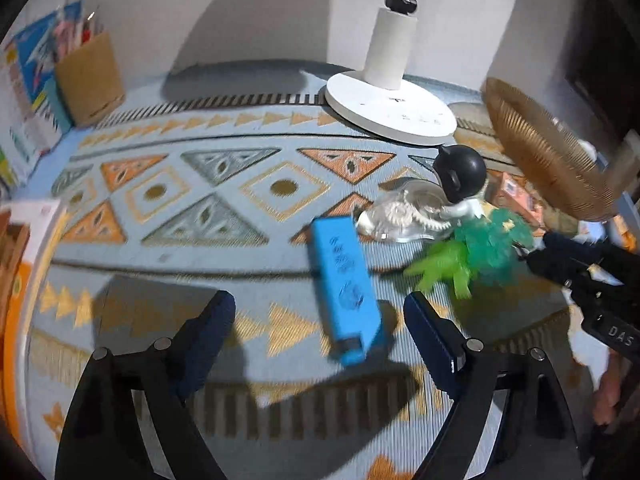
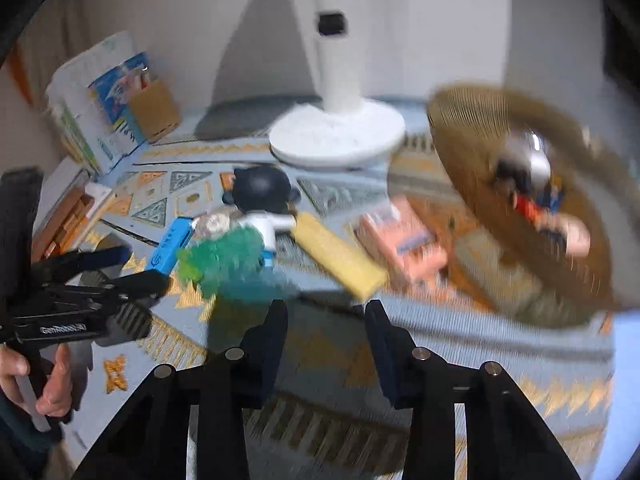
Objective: Organize rigid objects
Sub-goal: 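Grasp the blue box with the left tool while the right tool grasps the yellow sponge, then lift and carry the blue box and yellow sponge over the amber bowl, then open both tools to drop the box and sponge into the bowl, then move both open tools back over the remaining toys on the rug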
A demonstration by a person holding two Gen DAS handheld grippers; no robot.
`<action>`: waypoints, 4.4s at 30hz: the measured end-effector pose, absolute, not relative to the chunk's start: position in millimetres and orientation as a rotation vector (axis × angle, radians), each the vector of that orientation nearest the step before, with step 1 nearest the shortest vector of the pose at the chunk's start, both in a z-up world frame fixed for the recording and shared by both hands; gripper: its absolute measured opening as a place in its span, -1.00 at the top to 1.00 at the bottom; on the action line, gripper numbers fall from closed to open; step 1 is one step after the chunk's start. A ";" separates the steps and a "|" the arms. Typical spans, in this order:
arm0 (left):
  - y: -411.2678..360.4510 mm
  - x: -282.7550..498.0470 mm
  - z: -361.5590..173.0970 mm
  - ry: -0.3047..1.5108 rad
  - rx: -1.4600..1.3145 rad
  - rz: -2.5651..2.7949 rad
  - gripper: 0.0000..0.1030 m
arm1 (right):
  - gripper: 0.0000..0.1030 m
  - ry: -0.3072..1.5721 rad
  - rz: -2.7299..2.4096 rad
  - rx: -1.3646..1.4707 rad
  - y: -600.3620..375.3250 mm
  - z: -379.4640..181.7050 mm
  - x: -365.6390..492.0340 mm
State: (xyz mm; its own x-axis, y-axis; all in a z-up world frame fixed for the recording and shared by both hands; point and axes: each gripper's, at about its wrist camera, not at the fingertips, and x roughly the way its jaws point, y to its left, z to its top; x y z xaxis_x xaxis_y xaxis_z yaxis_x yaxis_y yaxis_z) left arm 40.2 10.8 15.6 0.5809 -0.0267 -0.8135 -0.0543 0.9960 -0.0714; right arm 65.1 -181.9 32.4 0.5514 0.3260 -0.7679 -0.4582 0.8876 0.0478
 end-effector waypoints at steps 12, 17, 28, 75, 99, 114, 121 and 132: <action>9.7 62.3 14.9 0.912 -0.023 -0.019 0.45 | -0.11 0.927 0.579 -0.301 -153.8 12.6 123.3; 22.0 46.8 16.1 0.931 -0.119 -0.136 0.57 | 0.51 0.952 0.546 -0.244 -167.0 17.8 109.7; 14.5 -17.7 14.6 0.954 -0.136 -0.302 0.58 | 0.53 0.994 0.308 0.000 -243.2 22.7 -9.2; 1.3 -41.1 64.5 0.792 -0.123 -0.349 0.59 | -0.13 1.058 0.575 -0.241 -206.9 23.0 -73.6; -72.0 27.6 172.0 0.602 -0.064 -0.444 0.59 | 0.77 0.634 0.305 0.137 -307.0 160.4 -14.4; -173.9 116.2 132.4 0.714 -0.089 -0.465 0.59 | 0.77 0.696 0.095 0.183 -379.5 137.3 61.7; -199.9 136.3 115.5 0.691 -0.013 -0.422 -0.62 | 0.54 0.749 0.063 0.206 -391.1 119.8 84.7; -109.1 75.2 163.3 0.562 -0.062 -0.387 -0.62 | 0.53 0.699 0.095 0.273 -394.4 142.0 47.3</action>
State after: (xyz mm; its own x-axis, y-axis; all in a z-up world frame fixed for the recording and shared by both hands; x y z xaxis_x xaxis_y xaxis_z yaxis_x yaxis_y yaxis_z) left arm 75.2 -109.1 163.3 0.7761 -0.3743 -0.5076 0.3410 0.9261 -0.1615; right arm 47.3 -394.4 142.0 0.7625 0.1769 -0.6223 0.0049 0.9603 0.2790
